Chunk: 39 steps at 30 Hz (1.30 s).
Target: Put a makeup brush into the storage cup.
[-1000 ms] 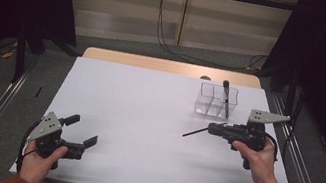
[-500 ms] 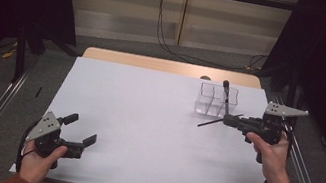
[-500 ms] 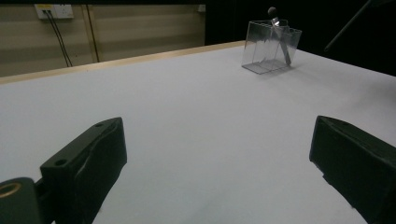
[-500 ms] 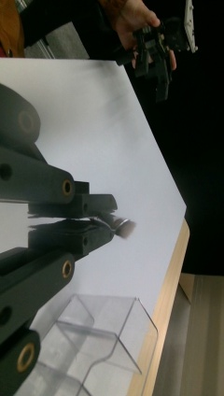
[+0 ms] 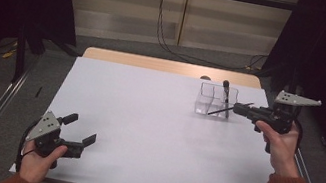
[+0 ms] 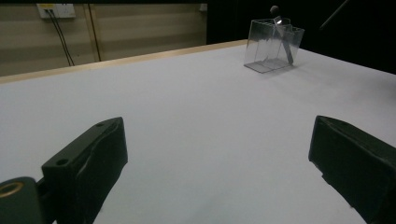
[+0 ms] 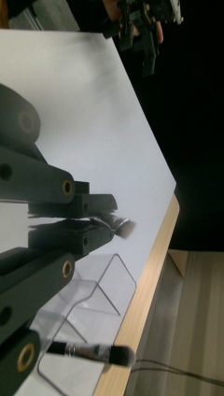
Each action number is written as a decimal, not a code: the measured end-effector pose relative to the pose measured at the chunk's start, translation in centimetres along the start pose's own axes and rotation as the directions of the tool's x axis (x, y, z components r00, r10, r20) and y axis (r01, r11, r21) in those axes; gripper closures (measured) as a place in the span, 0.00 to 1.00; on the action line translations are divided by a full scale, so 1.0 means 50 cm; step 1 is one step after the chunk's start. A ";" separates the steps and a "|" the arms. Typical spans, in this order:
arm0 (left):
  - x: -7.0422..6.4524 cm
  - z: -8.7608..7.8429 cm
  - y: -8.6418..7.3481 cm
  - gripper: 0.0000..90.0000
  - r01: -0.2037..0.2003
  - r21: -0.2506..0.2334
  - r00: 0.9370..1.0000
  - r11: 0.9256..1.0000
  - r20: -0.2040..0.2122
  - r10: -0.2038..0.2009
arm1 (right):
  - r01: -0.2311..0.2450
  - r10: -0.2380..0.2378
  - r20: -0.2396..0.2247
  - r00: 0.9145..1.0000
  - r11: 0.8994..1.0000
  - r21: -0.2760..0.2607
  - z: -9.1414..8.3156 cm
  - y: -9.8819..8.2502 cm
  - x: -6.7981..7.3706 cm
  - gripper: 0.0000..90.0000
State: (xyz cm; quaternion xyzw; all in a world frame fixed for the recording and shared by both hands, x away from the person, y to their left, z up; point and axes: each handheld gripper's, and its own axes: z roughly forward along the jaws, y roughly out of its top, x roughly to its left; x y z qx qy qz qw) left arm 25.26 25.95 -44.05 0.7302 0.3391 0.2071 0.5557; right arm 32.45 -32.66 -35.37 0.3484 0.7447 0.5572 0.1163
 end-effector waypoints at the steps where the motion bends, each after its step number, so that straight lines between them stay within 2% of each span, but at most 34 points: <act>1: 0.000 0.001 0.000 0.05 -0.008 0.003 1.000 1.000 -0.004 0.008 | 0.001 -0.001 0.006 1.000 1.000 0.002 -0.002 0.003 -0.003 0.96; 14: -0.002 0.008 -0.001 0.05 -0.007 0.016 1.000 1.000 0.008 0.007 | 0.005 -0.005 0.108 0.994 1.000 0.006 -0.025 0.031 -0.038 0.96; 23: -0.002 0.008 -0.001 0.05 -0.026 0.023 1.000 0.999 0.010 0.026 | 0.022 -0.023 0.136 0.990 1.000 0.012 -0.016 0.046 -0.047 0.96; 28: -0.002 0.009 -0.001 0.05 -0.024 0.023 1.000 0.999 0.011 0.024 | 0.025 -0.028 0.175 0.984 0.999 0.023 -0.010 0.055 -0.054 0.96; 34: -0.002 0.009 -0.001 0.05 -0.024 0.024 1.000 0.999 0.010 0.024 | 0.012 -0.018 0.214 0.977 0.999 0.032 -0.003 0.063 -0.065 0.96; 39: -0.002 0.008 -0.001 0.05 -0.031 0.021 0.999 0.999 0.006 0.031 | 0.000 -0.011 0.228 0.974 0.999 0.048 0.005 0.058 -0.073 0.96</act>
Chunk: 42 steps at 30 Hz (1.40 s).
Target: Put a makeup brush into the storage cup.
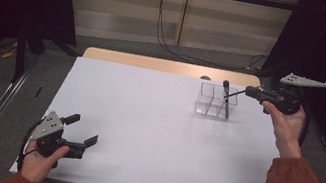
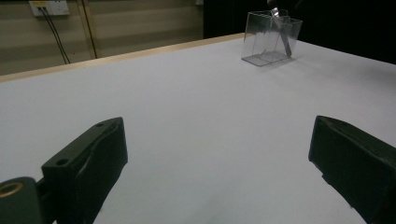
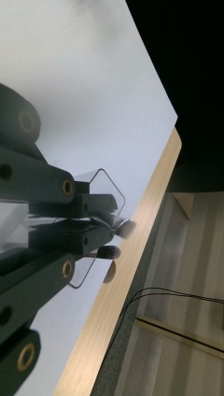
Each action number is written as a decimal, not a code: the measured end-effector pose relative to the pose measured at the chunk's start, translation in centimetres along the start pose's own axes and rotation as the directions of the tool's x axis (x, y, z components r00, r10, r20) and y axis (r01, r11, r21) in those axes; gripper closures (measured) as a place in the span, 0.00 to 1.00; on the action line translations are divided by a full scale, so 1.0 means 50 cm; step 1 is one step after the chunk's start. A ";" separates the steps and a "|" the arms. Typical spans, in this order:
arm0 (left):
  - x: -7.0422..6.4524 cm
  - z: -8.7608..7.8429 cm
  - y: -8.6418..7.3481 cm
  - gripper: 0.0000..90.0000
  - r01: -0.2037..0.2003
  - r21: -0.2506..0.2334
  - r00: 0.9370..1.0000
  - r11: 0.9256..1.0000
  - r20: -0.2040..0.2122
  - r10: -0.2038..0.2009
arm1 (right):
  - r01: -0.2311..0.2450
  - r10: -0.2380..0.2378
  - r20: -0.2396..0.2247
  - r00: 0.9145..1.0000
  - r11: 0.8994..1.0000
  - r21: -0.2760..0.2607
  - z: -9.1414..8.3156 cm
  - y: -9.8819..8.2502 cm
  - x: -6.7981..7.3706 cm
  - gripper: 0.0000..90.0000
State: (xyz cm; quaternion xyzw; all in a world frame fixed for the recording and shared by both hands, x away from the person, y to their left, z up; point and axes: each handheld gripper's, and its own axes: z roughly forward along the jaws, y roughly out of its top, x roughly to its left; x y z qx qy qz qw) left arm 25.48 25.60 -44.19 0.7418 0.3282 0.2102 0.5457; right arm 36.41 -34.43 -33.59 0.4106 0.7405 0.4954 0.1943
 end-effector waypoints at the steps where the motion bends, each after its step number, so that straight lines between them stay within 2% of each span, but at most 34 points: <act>1: 0.000 0.000 0.000 0.05 0.001 0.001 1.000 1.000 0.004 -0.001 | 0.001 -0.001 0.003 1.000 1.000 0.001 0.002 0.000 0.000 0.96; 16: 0.000 0.001 0.000 0.05 0.003 0.002 1.000 1.000 0.004 -0.003 | 0.011 -0.019 0.081 0.997 0.995 0.100 0.031 -0.007 -0.017 0.96; 22: 0.002 0.001 -0.001 0.05 0.007 0.003 1.000 1.000 -0.014 -0.007 | 0.013 -0.027 0.097 0.995 0.991 0.135 0.054 -0.015 -0.018 0.96; 28: 0.001 0.001 -0.001 0.05 0.005 0.003 1.000 1.000 -0.008 -0.005 | 0.023 -0.041 0.106 0.994 0.986 0.167 0.078 -0.022 -0.012 0.96; 42: 0.001 0.001 -0.002 0.05 0.000 0.009 1.000 1.000 -0.012 0.000 | -0.004 -0.014 0.111 0.994 0.986 0.166 0.097 -0.047 -0.022 0.96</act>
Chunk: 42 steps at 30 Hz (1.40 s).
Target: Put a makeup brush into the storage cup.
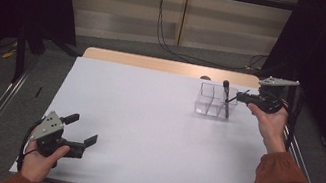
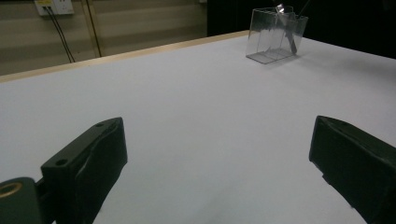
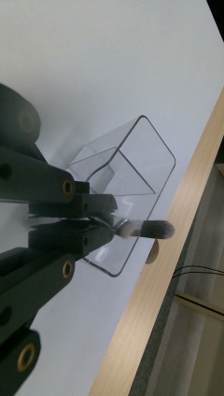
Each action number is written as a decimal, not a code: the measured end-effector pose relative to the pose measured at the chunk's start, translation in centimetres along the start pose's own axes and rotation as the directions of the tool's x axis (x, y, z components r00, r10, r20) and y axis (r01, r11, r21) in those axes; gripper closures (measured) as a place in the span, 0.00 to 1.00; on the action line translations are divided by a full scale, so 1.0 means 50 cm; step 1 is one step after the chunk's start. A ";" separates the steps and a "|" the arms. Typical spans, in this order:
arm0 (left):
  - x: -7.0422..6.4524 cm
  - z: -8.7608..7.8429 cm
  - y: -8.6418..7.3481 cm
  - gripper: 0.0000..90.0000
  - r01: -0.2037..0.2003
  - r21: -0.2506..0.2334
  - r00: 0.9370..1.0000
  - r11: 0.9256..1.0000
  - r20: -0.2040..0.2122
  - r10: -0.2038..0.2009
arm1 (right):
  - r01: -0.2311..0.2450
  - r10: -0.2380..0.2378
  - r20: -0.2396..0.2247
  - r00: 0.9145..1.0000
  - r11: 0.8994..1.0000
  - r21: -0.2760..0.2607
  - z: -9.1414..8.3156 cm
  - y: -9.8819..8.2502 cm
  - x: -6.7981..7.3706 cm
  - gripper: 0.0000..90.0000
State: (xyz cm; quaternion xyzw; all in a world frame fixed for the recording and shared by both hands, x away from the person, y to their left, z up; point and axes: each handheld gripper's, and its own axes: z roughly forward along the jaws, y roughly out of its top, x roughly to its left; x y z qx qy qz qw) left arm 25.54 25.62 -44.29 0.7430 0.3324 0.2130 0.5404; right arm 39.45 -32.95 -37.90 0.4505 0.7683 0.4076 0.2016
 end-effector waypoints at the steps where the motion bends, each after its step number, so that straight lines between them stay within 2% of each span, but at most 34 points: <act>1: 0.000 0.001 0.000 0.05 0.001 -0.003 1.000 1.000 0.001 -0.001 | -0.003 0.003 -0.001 1.000 1.000 0.000 0.002 -0.003 -0.001 0.96; 5: 0.000 0.001 0.000 0.05 -0.011 0.007 1.000 1.000 0.002 0.011 | -0.010 0.010 -0.002 1.000 1.000 -0.009 0.007 -0.014 -0.007 0.96; 9: -0.001 0.001 0.000 0.05 -0.001 0.004 1.000 1.000 0.001 0.001 | -0.025 0.025 -0.011 1.000 1.000 -0.016 0.011 -0.020 -0.011 0.96; 12: 0.000 0.001 0.000 0.05 -0.012 0.006 1.000 1.000 0.000 0.012 | -0.025 0.025 -0.008 1.000 0.999 -0.020 0.012 -0.022 -0.011 0.96; 20: 0.000 0.001 0.000 0.05 -0.009 0.005 1.000 1.000 0.003 0.009 | -0.041 0.040 -0.012 0.999 0.999 -0.025 0.021 -0.037 -0.014 0.96; 27: -0.001 0.002 0.000 0.04 -0.012 0.008 1.000 1.000 0.000 0.012 | -0.086 0.084 -0.040 0.996 0.995 -0.050 0.022 -0.051 -0.024 0.95; 31: -0.001 0.002 0.000 0.05 -0.013 0.008 1.000 1.000 -0.001 0.013 | -0.090 0.088 -0.047 0.995 0.994 -0.056 0.023 -0.058 -0.023 0.93; 38: -0.001 0.002 -0.001 0.05 -0.011 0.008 1.000 1.000 0.000 0.011 | -0.098 0.095 -0.044 0.995 0.992 -0.081 0.024 -0.067 -0.022 0.83; 42: 0.000 0.003 0.000 0.05 -0.010 0.006 1.000 1.000 0.002 0.010 | -0.094 0.092 -0.023 0.995 0.991 -0.097 0.024 -0.072 -0.019 0.68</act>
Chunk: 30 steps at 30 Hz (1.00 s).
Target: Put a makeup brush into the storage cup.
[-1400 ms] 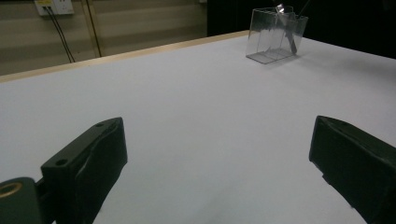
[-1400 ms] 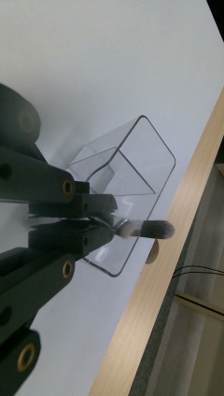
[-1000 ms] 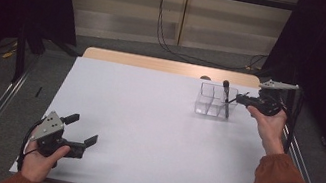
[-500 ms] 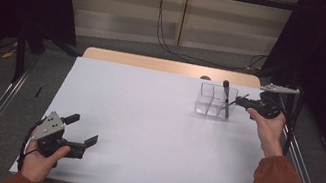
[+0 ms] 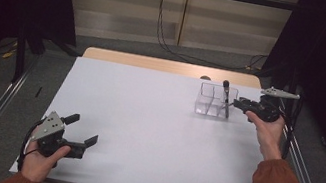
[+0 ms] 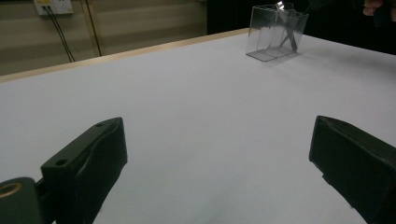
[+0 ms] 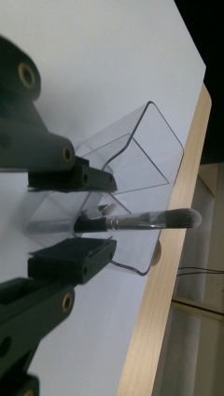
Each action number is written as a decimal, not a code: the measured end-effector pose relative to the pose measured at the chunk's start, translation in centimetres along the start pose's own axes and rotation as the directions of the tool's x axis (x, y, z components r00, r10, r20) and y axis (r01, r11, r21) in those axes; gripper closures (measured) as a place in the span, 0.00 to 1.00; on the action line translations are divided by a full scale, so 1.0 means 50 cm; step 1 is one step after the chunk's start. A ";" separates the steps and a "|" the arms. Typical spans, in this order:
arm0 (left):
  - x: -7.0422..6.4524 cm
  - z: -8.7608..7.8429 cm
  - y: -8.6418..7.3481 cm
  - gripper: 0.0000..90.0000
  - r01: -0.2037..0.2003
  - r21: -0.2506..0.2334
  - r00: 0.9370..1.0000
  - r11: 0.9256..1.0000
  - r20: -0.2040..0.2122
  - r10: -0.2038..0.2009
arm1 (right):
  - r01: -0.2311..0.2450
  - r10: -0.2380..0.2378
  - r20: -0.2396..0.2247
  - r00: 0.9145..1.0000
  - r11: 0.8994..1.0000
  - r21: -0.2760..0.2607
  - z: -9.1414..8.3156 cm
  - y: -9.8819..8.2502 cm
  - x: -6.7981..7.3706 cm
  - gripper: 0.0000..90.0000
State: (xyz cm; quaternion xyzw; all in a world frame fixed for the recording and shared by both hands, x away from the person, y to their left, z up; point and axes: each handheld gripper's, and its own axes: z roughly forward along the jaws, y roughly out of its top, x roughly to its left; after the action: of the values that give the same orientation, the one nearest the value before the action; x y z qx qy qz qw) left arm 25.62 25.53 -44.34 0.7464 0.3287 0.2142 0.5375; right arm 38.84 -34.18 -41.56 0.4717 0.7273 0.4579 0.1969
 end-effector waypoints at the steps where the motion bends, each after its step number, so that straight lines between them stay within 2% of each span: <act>1: 0.000 0.000 0.000 0.05 0.002 -0.001 1.000 1.000 0.001 -0.002 | -0.008 0.008 -0.002 1.000 1.000 -0.006 -0.001 -0.002 0.001 0.64; 3: -0.001 0.002 0.001 0.05 0.004 0.000 1.000 1.000 0.002 -0.004 | 0.001 -0.001 0.000 1.000 1.000 -0.012 -0.002 -0.005 0.002 0.60; 9: 0.000 0.007 0.002 0.05 0.014 -0.004 1.000 1.000 -0.005 -0.014 | -0.017 0.017 0.001 1.000 0.999 -0.043 -0.011 -0.013 -0.004 0.37; 14: 0.002 0.005 -0.001 0.05 0.022 -0.008 1.000 1.000 -0.011 -0.022 | -0.035 0.035 0.013 0.999 0.998 -0.043 -0.012 -0.016 -0.004 0.15; 17: 0.001 0.005 0.000 0.05 0.013 -0.005 1.000 1.000 -0.011 -0.013 | -0.031 0.031 0.000 1.000 0.998 -0.052 -0.013 -0.018 0.000 0.13; 21: 0.001 0.003 0.000 0.05 0.014 -0.006 1.000 1.000 -0.011 -0.014 | -0.031 0.031 0.008 0.999 0.997 -0.068 -0.015 -0.022 0.006 0.00; 23: 0.001 0.001 0.001 0.05 0.008 -0.005 1.000 1.000 -0.008 -0.009 | -0.016 0.017 0.003 1.000 0.998 -0.068 -0.015 -0.026 0.008 0.01; 26: 0.001 -0.001 0.000 0.05 0.009 -0.008 1.000 1.000 -0.009 -0.009 | -0.024 0.025 0.014 1.000 0.997 -0.071 -0.014 -0.030 0.014 0.01; 30: 0.000 -0.003 0.000 0.05 0.010 -0.013 1.000 1.000 -0.008 -0.010 | -0.004 0.003 -0.009 1.000 0.997 -0.071 -0.021 -0.034 0.021 0.01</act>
State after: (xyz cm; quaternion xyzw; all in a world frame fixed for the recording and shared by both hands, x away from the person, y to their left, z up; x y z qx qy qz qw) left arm 25.52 25.62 -44.26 0.7404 0.3332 0.2165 0.5422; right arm 36.74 -33.98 -42.33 0.4636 0.7106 0.4860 0.2096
